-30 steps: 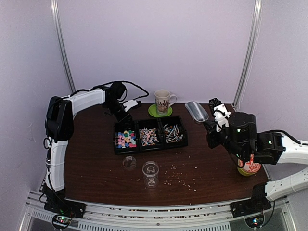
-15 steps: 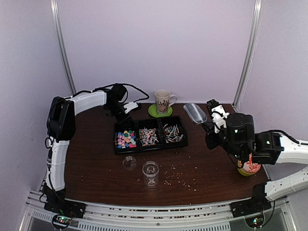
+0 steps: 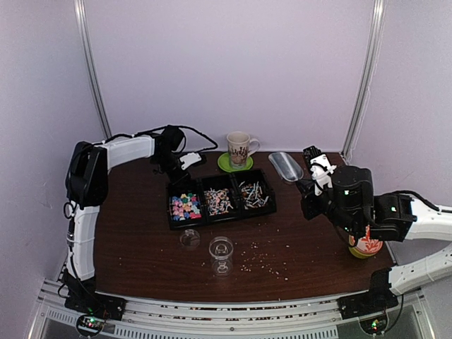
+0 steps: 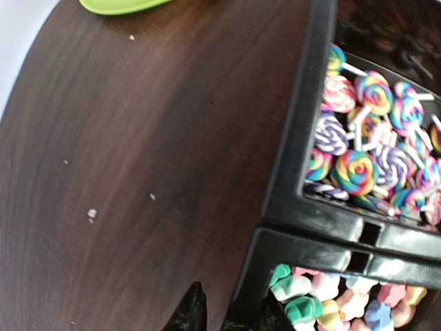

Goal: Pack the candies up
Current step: Move the plate to the center of the board.

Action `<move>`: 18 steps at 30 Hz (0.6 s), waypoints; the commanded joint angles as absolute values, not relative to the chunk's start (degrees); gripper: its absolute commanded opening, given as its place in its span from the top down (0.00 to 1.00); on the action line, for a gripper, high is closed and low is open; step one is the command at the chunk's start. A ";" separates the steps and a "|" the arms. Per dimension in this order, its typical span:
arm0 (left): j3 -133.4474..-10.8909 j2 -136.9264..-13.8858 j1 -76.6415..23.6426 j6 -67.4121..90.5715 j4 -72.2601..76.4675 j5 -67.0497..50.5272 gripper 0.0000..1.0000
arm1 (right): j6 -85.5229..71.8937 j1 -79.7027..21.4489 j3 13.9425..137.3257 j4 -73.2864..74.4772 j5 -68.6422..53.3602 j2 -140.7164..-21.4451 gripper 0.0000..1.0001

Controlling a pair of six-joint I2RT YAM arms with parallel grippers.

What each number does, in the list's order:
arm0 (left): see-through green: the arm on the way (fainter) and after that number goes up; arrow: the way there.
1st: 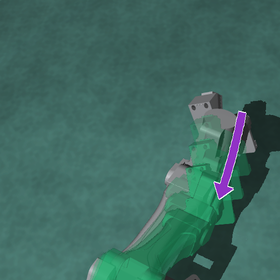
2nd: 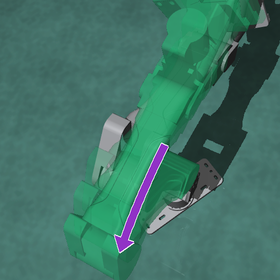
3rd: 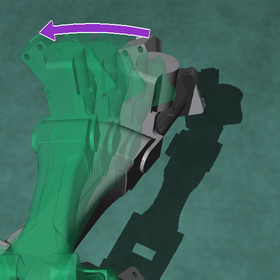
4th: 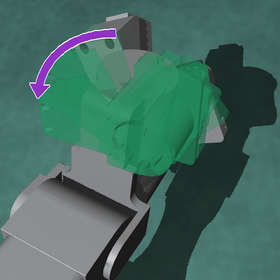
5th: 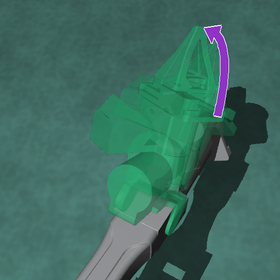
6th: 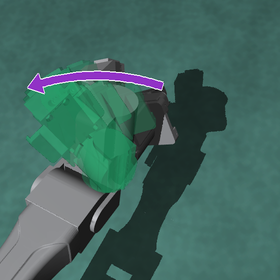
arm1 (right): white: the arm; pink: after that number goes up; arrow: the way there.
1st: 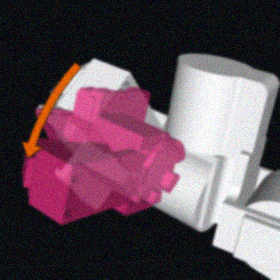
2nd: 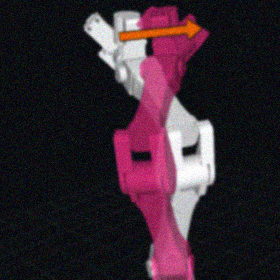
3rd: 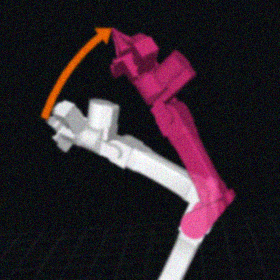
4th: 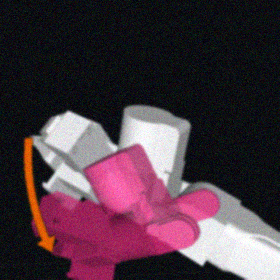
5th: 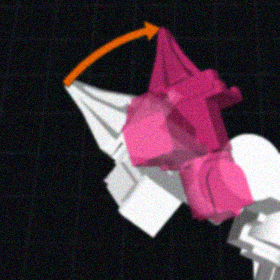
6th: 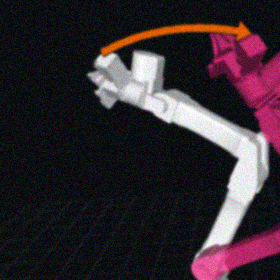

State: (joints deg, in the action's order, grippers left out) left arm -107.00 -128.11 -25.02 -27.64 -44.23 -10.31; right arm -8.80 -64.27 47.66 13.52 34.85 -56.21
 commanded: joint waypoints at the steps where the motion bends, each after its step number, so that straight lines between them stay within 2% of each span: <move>1: -102.51 -124.69 -24.88 -27.03 -46.05 -10.39 0.78 | -8.85 -64.60 47.78 12.02 35.12 -55.54 1.00; 10: -94.00 -119.33 -24.91 -23.48 -46.00 -9.58 0.80 | -8.87 -64.60 47.58 10.53 34.41 -56.70 1.00; 18: -89.49 -115.56 -24.94 -18.85 -46.58 -4.28 0.80 | -9.58 -64.65 46.60 9.44 34.04 -56.52 1.00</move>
State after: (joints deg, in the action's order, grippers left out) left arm -91.57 -119.00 -25.06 -22.37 -45.04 -7.31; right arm -8.95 -64.27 47.62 11.51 34.41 -56.71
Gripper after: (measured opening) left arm 0.199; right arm 0.063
